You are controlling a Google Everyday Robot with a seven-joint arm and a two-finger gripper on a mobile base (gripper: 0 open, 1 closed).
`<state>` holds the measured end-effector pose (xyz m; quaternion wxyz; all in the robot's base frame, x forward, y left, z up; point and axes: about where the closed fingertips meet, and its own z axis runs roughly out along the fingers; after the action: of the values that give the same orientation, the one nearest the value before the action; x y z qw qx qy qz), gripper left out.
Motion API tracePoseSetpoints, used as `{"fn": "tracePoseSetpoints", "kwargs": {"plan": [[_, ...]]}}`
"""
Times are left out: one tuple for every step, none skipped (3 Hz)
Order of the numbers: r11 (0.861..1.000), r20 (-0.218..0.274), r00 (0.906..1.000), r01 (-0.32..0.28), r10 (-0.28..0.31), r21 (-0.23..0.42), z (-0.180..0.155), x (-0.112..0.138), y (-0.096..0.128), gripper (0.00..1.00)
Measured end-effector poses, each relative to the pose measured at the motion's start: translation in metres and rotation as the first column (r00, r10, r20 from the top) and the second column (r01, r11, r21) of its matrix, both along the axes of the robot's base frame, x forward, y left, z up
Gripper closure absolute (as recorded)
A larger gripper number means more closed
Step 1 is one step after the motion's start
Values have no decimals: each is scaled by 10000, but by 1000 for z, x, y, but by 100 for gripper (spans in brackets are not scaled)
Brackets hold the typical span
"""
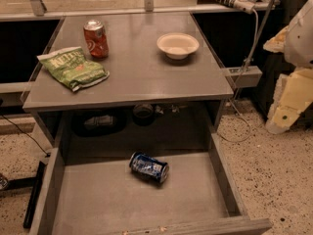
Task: Pick pepsi can from top drawer and place on counter
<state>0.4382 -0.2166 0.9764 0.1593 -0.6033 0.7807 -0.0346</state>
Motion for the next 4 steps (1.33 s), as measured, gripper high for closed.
{"fn": "tracePoseSetpoints", "kwargs": {"plan": [[10000,0,10000,0,0,1,0,0,0,0],[9997,-54,9999,-95,96,220,-11,-5,4,0],[9972,96,9989,-453,448,599,-33,-17,17,0],[9865,381,9957,-885,840,1380,-68,-26,30,0]]}}
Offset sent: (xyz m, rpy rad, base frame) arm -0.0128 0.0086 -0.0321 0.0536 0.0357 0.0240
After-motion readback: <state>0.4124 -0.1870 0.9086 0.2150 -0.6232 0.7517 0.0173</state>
